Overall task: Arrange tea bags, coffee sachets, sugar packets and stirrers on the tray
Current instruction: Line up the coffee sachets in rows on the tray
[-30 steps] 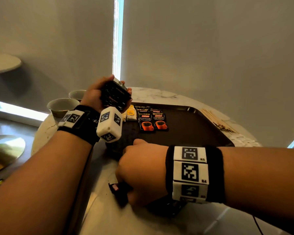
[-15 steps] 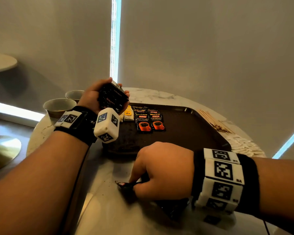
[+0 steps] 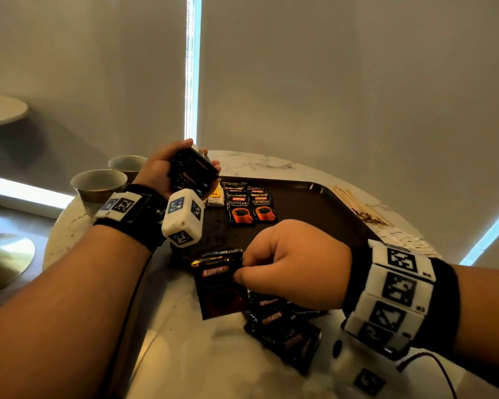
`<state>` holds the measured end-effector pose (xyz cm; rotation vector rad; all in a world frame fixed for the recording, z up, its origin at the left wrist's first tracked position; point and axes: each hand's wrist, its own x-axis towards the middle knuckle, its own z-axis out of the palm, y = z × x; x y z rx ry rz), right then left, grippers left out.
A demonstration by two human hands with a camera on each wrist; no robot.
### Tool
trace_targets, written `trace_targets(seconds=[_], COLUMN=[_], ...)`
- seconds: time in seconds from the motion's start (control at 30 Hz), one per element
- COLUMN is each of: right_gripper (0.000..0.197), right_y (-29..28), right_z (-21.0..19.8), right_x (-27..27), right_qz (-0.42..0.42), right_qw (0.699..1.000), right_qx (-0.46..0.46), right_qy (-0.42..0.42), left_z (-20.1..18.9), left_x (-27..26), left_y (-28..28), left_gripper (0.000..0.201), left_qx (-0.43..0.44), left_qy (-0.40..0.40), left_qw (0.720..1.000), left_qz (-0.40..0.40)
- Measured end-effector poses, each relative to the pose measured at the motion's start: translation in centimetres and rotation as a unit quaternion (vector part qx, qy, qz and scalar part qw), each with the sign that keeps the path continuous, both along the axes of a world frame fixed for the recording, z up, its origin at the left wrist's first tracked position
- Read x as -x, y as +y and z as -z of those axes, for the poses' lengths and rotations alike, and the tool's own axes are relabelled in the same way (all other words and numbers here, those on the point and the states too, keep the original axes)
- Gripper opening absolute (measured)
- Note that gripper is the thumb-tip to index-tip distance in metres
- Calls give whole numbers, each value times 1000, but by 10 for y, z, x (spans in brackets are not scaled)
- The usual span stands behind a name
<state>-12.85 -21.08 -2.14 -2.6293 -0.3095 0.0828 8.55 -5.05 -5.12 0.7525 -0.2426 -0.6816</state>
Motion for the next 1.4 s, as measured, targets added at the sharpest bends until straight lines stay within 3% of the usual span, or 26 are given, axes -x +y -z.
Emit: trace_targets(seconds=[0.2, 0.37, 0.47, 0.57, 0.7, 0.83, 0.9, 1.0, 1.07, 1.23, 1.4], right_gripper=[24, 23, 13, 25, 31, 9, 25, 54, 63, 57, 64], right_y=[-23, -55, -65, -66, -73, -74, -79, -84, -83, -90, -97], right_z=[-23, -52, -50, -32, -12, -6, -10, -15, -13, -2, 9], right_x=[-6, -30, -52, -74, -96, -107, -106, -102, -103, -105, -100], right_qz=[53, 133, 145, 96, 16, -72, -93, -77, -56, -6, -12], right_qw=[989, 927, 906, 915, 947, 957, 967, 965, 954, 945, 934], right_qx=[-111, -227, -240, -238, -116, -132, -153, -231, -289, -306, -353], right_qy=[-84, -268, -317, -310, -300, -247, -183, -91, -65, -118, -60], left_z=[-2, -6, -6, -3, 0, 3, 3, 1, -4, -14, 3], left_x=[4, 15, 27, 37, 44, 42, 42, 40, 41, 43, 45], left_y=[0, -11, -26, -40, -49, -52, -54, -58, -66, -84, -89], left_gripper=[46, 50, 49, 46, 44, 33, 41, 66, 61, 57, 45], left_qx=[-24, -21, -33, -19, -27, 1, -5, -22, -32, -21, 14], left_qy=[-8, -35, -60, -74, -58, -57, -51, -31, -37, -14, 6], left_qw=[1000, 999, 997, 995, 997, 997, 997, 995, 992, 991, 995], left_qz=[-12, 22, 43, 59, 51, 43, 61, 98, 114, 128, 104])
